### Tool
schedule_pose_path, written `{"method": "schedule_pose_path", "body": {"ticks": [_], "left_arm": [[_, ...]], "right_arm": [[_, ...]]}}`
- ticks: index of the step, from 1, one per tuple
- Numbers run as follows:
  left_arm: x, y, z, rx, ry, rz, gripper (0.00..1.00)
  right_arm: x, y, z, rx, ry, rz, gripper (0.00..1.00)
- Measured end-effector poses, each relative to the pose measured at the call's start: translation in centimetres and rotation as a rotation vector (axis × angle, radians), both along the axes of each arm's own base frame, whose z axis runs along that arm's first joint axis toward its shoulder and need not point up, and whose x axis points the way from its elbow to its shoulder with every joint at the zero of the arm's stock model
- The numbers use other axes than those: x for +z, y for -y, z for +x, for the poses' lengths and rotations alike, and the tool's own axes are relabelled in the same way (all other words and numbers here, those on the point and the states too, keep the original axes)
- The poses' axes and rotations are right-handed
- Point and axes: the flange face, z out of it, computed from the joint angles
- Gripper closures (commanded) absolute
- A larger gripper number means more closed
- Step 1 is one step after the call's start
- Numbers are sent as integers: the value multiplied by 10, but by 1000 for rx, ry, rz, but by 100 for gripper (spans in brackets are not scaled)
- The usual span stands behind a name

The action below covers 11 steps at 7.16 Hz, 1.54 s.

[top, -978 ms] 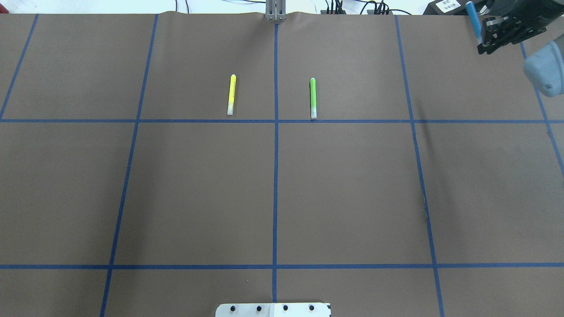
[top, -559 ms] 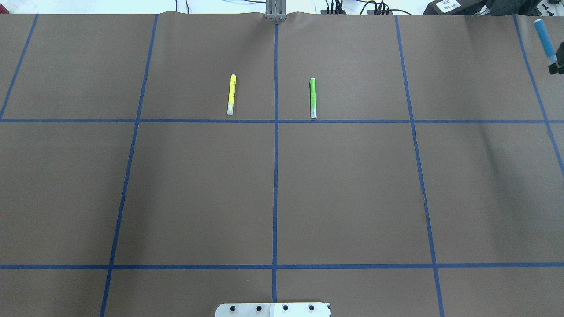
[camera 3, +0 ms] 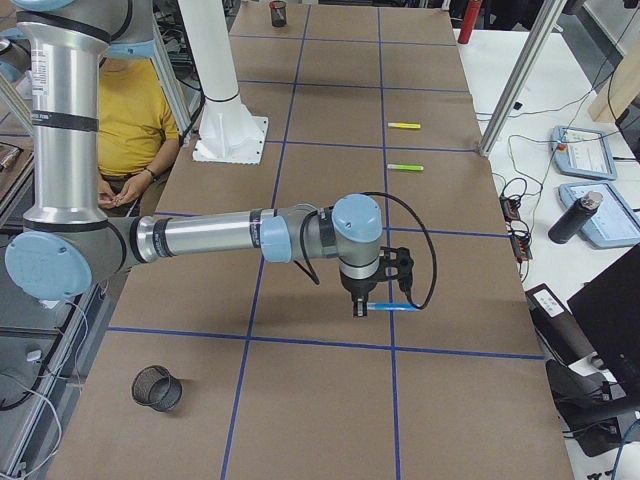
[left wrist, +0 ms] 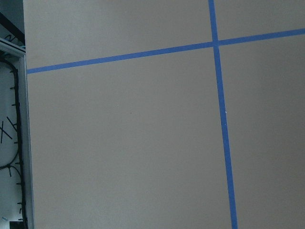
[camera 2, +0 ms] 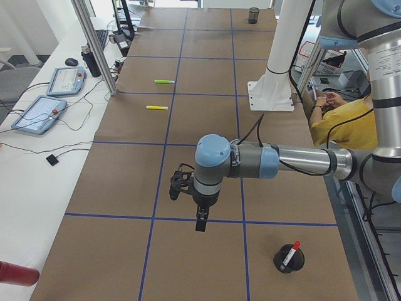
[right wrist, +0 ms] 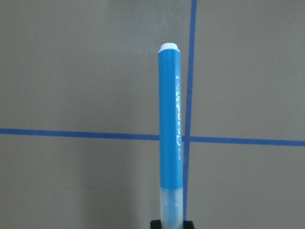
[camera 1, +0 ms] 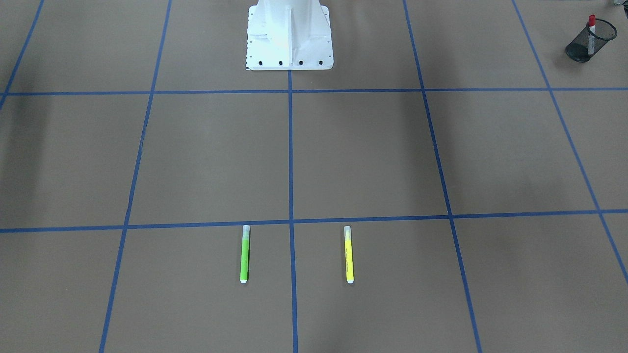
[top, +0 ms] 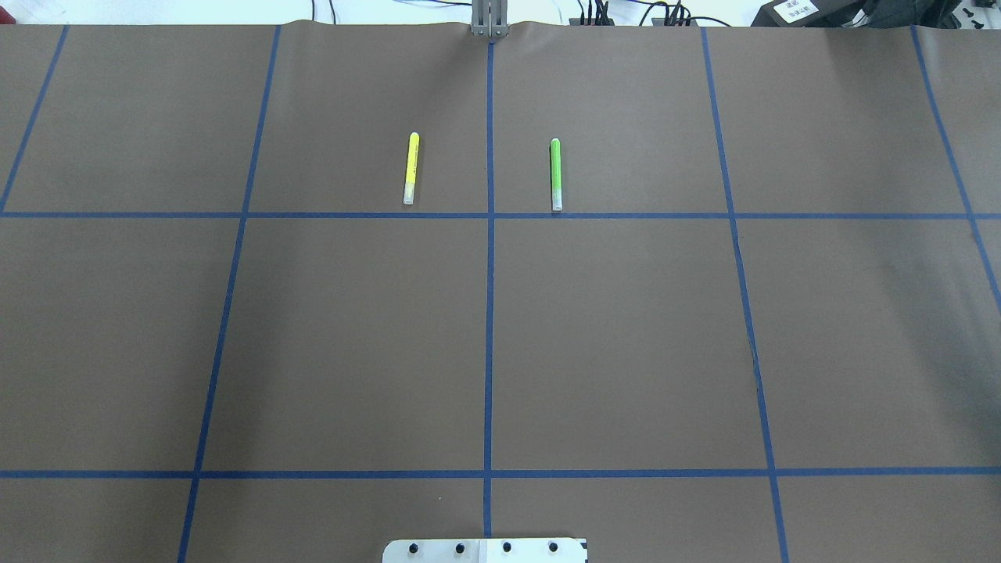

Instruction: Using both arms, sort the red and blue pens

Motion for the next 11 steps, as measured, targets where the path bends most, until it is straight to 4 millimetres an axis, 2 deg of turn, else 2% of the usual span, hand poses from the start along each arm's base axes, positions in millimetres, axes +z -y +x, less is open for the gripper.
{"method": "schedule_pose_path", "body": {"ticks": [3, 4, 6, 7, 8, 11], "left_arm": [[-1, 1, 2, 5, 0, 5, 0], [-2, 2, 3, 8, -1, 7, 0], [-3, 2, 4, 9, -8, 10, 0], [-4, 2, 4, 9, -10, 11, 0], [-5, 2, 4, 9, -11, 13, 0], [-8, 3, 4, 9, -10, 20, 0]], "right_arm": [[70, -151, 56, 222, 146, -200, 100], [89, -202, 63, 313, 214, -264, 100], [119, -295, 57, 506, 356, -384, 100], [128, -331, 50, 601, 421, -456, 100], [133, -355, 46, 695, 493, -546, 100], [127, -399, 42, 995, 807, -802, 100]]}}
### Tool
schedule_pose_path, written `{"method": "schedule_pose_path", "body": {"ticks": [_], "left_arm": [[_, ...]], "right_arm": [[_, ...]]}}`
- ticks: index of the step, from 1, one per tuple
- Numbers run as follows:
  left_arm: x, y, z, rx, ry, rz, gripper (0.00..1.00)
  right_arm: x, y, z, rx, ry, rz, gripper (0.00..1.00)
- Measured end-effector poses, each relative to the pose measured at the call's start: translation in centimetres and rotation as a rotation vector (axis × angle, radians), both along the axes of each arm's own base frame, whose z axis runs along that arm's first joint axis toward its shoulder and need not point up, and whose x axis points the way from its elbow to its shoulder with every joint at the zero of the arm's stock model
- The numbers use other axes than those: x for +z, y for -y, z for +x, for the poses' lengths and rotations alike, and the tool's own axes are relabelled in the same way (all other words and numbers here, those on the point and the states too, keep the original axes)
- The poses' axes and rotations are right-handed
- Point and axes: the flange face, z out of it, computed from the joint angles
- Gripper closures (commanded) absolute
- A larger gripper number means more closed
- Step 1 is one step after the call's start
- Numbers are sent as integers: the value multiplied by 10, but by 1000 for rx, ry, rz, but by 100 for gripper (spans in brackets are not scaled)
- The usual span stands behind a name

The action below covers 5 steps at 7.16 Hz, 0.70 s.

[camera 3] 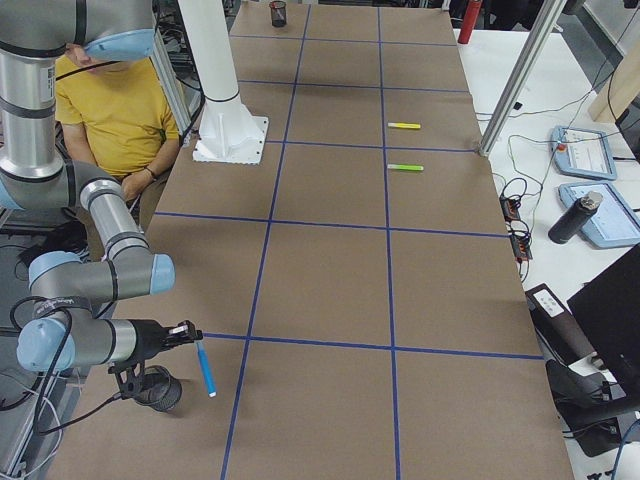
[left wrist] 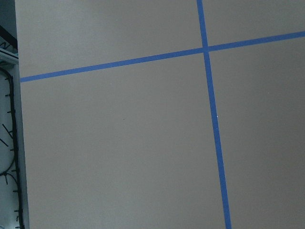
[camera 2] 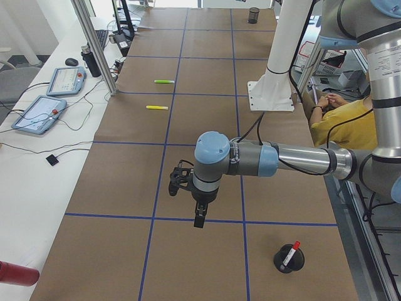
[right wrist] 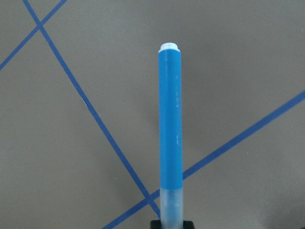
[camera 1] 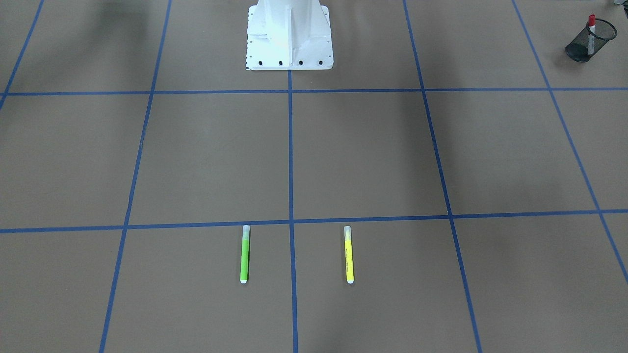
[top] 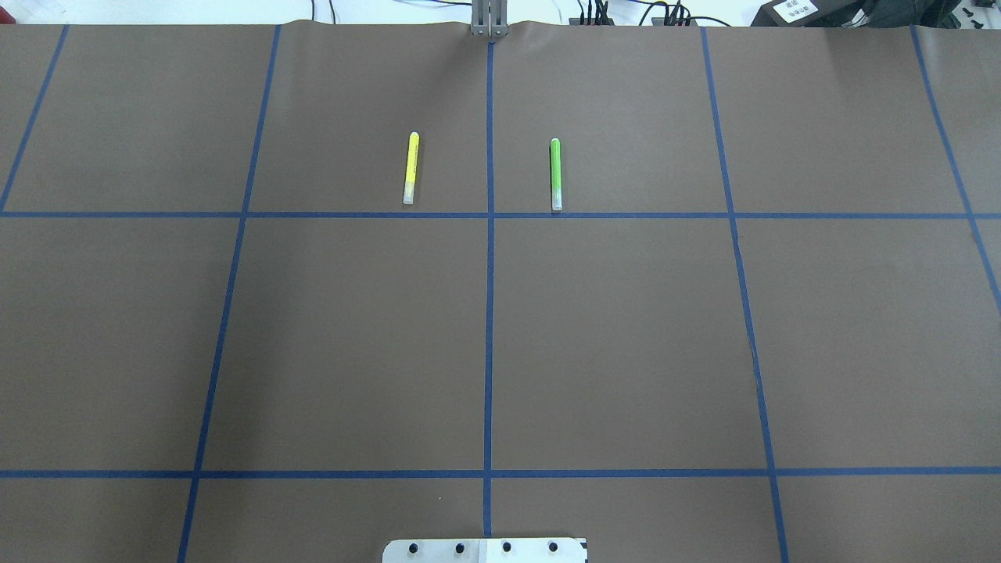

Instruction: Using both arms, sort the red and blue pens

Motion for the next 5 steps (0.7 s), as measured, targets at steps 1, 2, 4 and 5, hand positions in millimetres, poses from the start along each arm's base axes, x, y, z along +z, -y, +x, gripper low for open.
{"method": "schedule_pose_path", "body": {"ticks": [1, 2, 4, 5], "left_arm": [[0, 0, 0, 0, 0, 2, 0], [-1, 1, 1, 2, 0, 7, 0], [-2, 2, 2, 4, 0, 16, 0], [-2, 2, 2, 5, 0, 17, 0]], "right_arm": [[-2, -14, -3, 93, 81, -58, 100], [-1, -26, -8, 170, 154, -105, 100], [1, -44, -16, 263, 268, -171, 100], [3, -54, -21, 290, 299, -197, 100]]}}
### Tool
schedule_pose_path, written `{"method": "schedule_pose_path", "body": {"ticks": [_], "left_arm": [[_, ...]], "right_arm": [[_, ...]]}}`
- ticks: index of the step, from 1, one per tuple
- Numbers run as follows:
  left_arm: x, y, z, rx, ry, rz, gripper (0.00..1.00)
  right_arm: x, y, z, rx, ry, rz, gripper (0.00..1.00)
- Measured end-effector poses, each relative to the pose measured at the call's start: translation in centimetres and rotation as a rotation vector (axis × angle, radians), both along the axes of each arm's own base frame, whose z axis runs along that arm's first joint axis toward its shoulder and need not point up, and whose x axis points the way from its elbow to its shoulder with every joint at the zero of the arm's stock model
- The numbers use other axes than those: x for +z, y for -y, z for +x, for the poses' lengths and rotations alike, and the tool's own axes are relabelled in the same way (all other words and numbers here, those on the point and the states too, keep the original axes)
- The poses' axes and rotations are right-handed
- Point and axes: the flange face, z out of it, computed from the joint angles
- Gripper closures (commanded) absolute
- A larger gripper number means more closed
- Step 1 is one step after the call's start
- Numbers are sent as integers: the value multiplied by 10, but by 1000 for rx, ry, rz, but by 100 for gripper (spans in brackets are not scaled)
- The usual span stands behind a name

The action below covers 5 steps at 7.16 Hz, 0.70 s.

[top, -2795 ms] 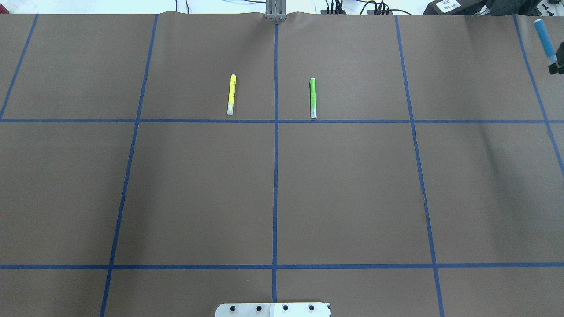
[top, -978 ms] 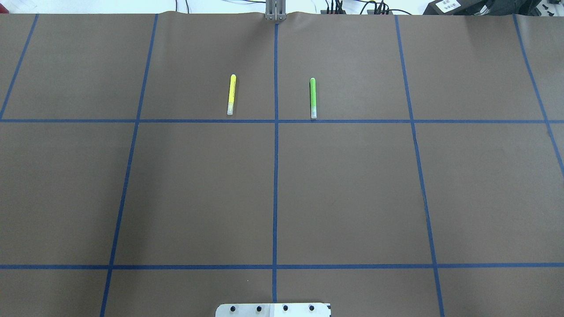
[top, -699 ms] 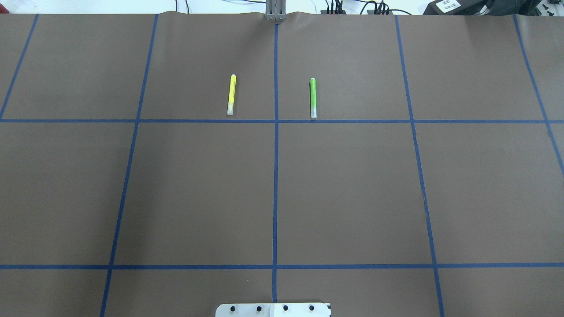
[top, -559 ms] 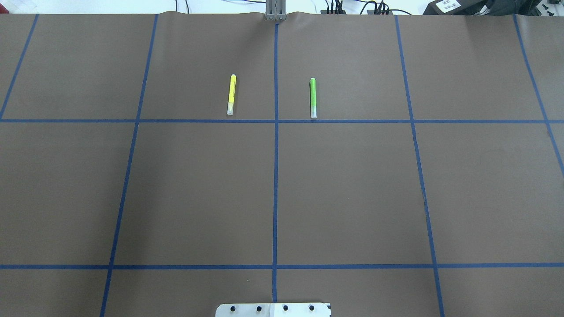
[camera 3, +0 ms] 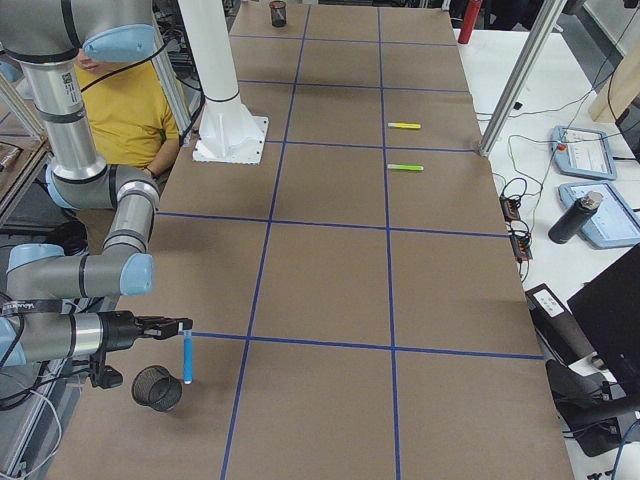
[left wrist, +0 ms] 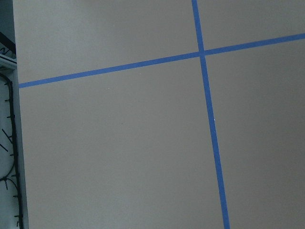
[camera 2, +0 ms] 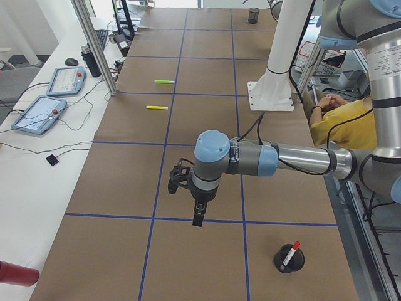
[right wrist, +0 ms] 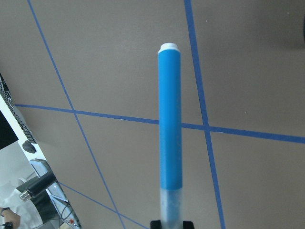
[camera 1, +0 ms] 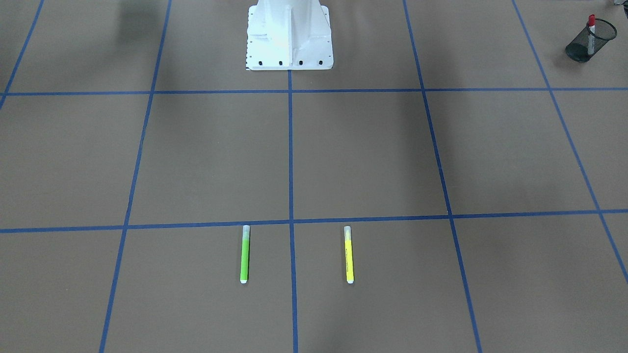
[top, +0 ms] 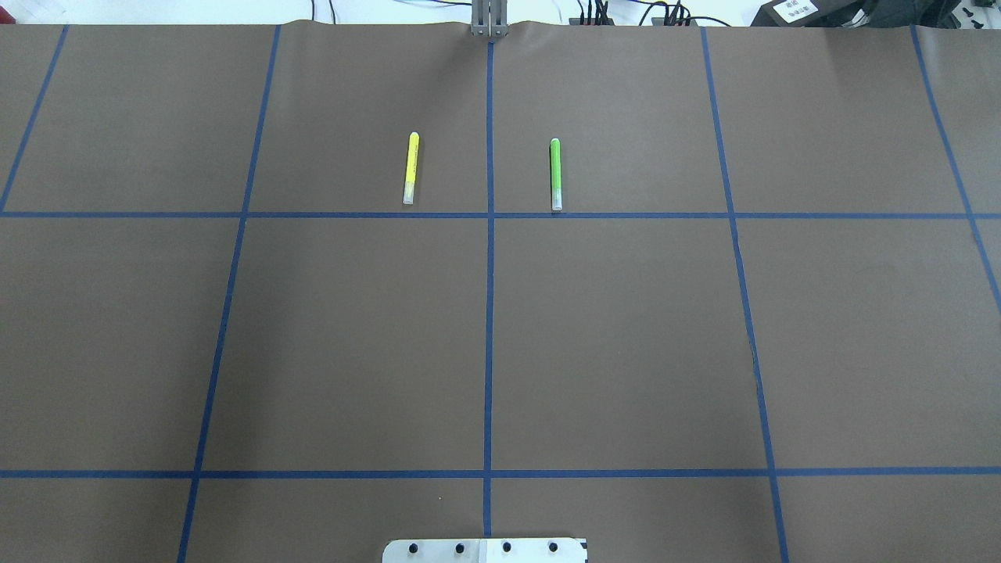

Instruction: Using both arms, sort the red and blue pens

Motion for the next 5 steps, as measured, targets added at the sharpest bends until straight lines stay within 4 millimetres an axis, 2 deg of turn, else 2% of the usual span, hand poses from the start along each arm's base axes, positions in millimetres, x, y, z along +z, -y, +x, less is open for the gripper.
{"method": "schedule_pose_path", "body": {"ticks": [2, 5], "left_arm": [[0, 0, 0, 1, 0, 2, 0], [-3, 3, 3, 9, 2, 27, 0]], "right_arm": [[2, -19, -6, 31, 19, -42, 100], [1, -44, 4, 34, -3, -95, 100]]}}
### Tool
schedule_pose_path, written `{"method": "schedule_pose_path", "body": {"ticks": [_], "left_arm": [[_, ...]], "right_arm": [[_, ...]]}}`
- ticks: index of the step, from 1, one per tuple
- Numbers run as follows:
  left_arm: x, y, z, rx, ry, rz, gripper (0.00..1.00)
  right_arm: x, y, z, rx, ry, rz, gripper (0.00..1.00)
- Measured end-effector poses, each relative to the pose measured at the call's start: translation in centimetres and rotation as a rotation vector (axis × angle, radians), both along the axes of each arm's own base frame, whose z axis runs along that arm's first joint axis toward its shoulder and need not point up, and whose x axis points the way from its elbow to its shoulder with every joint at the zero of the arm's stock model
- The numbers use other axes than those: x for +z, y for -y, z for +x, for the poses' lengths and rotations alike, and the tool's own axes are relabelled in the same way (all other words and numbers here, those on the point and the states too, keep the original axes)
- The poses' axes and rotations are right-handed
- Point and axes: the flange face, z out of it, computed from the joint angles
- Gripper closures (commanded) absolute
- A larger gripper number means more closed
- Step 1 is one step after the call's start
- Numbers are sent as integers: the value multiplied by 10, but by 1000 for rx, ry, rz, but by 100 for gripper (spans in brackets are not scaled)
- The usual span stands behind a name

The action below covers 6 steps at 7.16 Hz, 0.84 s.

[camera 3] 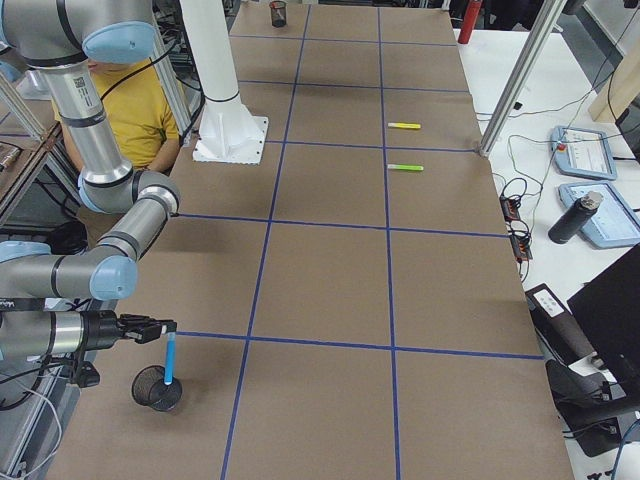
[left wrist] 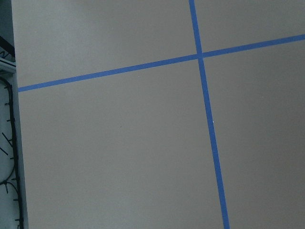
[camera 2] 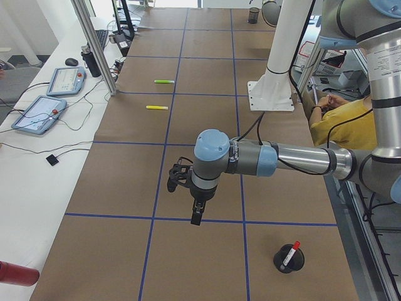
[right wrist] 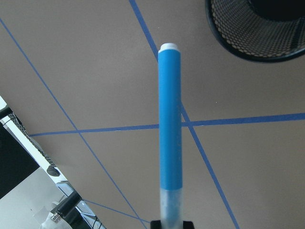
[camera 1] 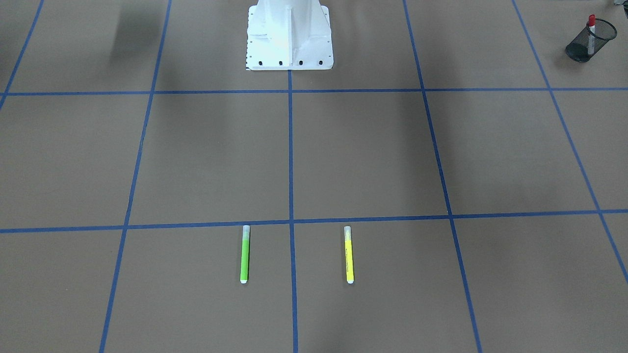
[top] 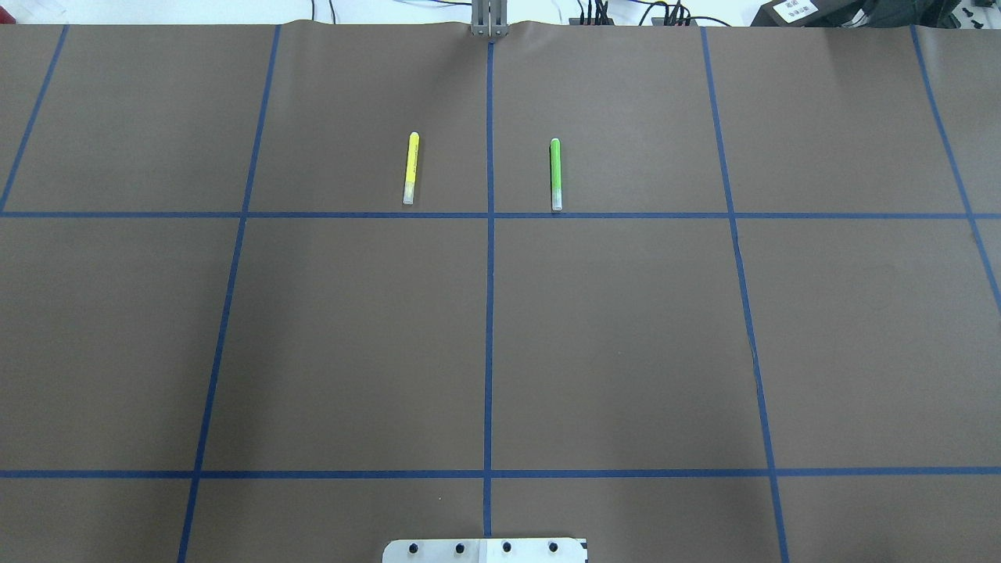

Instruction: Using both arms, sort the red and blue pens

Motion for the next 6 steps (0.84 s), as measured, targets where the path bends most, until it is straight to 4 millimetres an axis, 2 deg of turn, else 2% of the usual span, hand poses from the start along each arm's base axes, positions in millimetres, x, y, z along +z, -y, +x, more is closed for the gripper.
{"method": "schedule_pose_path", "body": {"ticks": [5, 6], "left_arm": [[0, 1, 1, 2, 2, 5, 0], [0, 1, 1, 2, 2, 5, 0]], "right_arm": [[31, -9, -24, 15, 79, -15, 100], [33, -10, -25, 11, 83, -15, 87]]}}
